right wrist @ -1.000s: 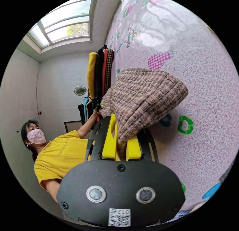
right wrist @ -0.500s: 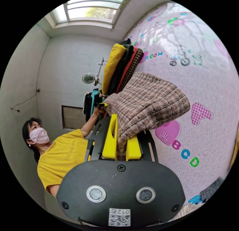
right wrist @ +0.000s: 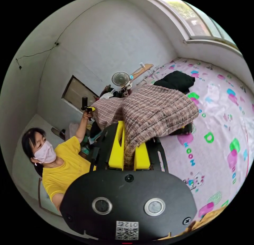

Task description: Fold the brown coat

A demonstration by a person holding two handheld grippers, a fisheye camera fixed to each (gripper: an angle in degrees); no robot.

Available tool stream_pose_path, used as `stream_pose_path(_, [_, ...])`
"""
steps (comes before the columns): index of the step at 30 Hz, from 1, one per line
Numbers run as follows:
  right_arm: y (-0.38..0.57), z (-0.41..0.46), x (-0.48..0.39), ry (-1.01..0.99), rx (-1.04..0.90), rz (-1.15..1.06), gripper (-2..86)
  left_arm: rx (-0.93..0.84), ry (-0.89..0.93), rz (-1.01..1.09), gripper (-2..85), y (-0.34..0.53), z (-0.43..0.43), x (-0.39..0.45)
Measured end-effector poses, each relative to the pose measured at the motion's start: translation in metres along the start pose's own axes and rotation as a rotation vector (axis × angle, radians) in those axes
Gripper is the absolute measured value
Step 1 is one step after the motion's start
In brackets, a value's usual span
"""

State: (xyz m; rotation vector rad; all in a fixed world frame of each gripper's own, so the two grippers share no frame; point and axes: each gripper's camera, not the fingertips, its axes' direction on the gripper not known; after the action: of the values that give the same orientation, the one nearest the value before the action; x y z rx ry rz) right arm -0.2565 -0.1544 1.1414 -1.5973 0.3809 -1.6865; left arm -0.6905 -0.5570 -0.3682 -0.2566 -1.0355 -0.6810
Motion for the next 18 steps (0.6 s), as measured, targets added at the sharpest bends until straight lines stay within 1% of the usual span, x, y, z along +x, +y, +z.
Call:
stream_pose_path(2, [-0.062,0.061,0.030,0.032,-0.054,-0.028,-0.4,0.024,-0.052,-0.049,7.6,-0.015,-0.022,-0.015])
stream_pose_path(3, [-0.077,0.078,0.038,0.051,-0.076,-0.030,-0.4,0.026,-0.057,-0.070,7.6,-0.019,-0.025,-0.023])
stream_pose_path(5, [-0.128,0.155,0.081,0.162,-0.152,-0.014,-0.3,-0.006,-0.085,-0.192,7.8,-0.031,-0.023,-0.069])
stream_pose_path(6, [-0.138,0.176,0.093,0.205,-0.173,-0.008,-0.3,-0.012,-0.096,-0.238,7.8,-0.034,-0.019,-0.085])
stream_pose_path(7, [-0.153,0.219,0.117,0.317,-0.206,0.014,-0.2,-0.042,-0.098,-0.340,7.8,-0.036,-0.006,-0.122])
stream_pose_path(8, [-0.161,0.265,0.143,0.424,-0.242,0.059,-0.2,-0.135,-0.106,-0.436,7.7,-0.037,0.015,-0.162])
stream_pose_path(9, [-0.163,0.289,0.155,0.475,-0.261,0.082,-0.2,-0.170,-0.111,-0.494,7.7,-0.035,0.026,-0.181])
stream_pose_path(10, [-0.162,0.338,0.176,0.567,-0.308,0.109,-0.2,-0.226,-0.126,-0.582,7.7,-0.029,0.048,-0.211])
stream_pose_path(11, [-0.157,0.390,0.194,0.651,-0.391,0.113,-0.2,-0.319,-0.133,-0.647,7.7,-0.025,0.071,-0.232])
stream_pose_path(12, [-0.152,0.416,0.202,0.709,-0.442,0.099,-0.2,-0.342,-0.124,-0.661,7.8,-0.025,0.078,-0.237])
stream_pose_path(13, [-0.141,0.461,0.210,0.830,-0.516,0.044,-0.2,-0.340,-0.128,-0.656,7.8,-0.028,0.083,-0.239])
stream_pose_path(14, [-0.131,0.494,0.213,0.906,-0.528,-0.010,-0.2,-0.319,-0.125,-0.645,7.8,-0.032,0.083,-0.237])
stream_pose_path(16, [-0.124,0.523,0.216,1.004,-0.515,-0.054,0.0,-0.286,-0.122,-0.635,7.9,-0.037,0.079,-0.231])
stream_pose_path(18, [-0.126,0.527,0.227,0.976,-0.469,0.011,0.5,-0.275,-0.125,-0.641,7.8,-0.038,0.079,-0.225])
